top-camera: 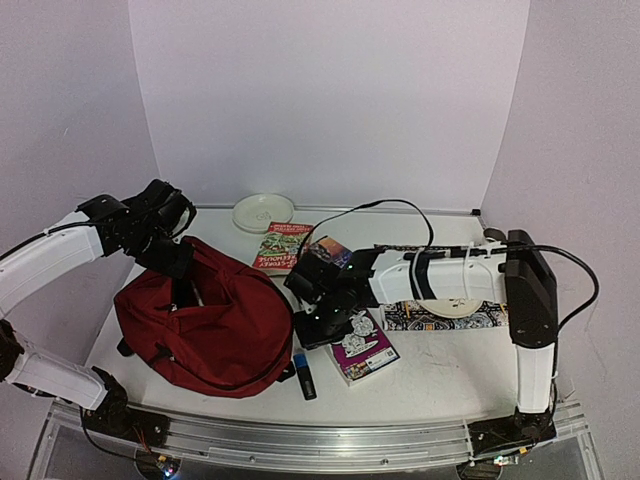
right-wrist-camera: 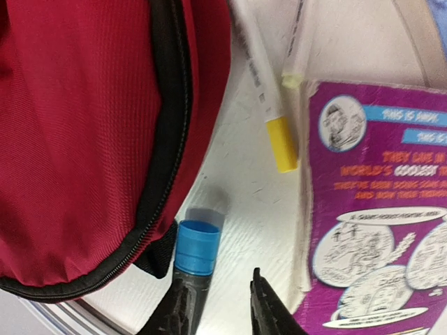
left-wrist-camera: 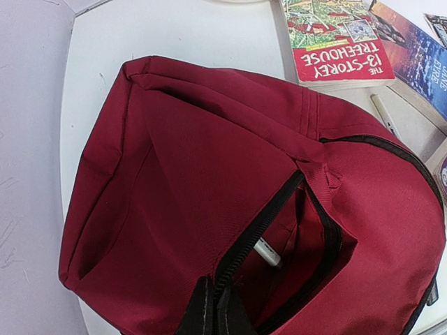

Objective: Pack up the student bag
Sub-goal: Pick up the pen from the center of the board.

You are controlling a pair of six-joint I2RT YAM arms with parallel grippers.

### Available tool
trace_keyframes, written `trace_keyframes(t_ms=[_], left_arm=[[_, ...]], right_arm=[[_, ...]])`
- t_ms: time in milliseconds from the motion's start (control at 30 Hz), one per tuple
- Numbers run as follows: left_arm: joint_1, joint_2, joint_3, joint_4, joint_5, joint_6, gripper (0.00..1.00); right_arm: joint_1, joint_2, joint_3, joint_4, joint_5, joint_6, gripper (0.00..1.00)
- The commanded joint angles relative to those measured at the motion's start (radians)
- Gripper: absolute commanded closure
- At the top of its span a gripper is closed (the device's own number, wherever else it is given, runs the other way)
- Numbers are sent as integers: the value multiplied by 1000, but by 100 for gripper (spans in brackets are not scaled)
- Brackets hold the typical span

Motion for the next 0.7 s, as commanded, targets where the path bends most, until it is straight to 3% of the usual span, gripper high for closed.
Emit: trace_keyframes(t_ms=[0,433,667], left_arm=[[3,-28,16,44,-54,-18,100],[3,-6,27,38,-107,-5,100],[3,1,34,40,-77,2,100]], right_arm=[[29,47,3,-32,-48,41,67],[80,149,65,-125,-27,73,60],[88,188,89,-197,35,83,61]])
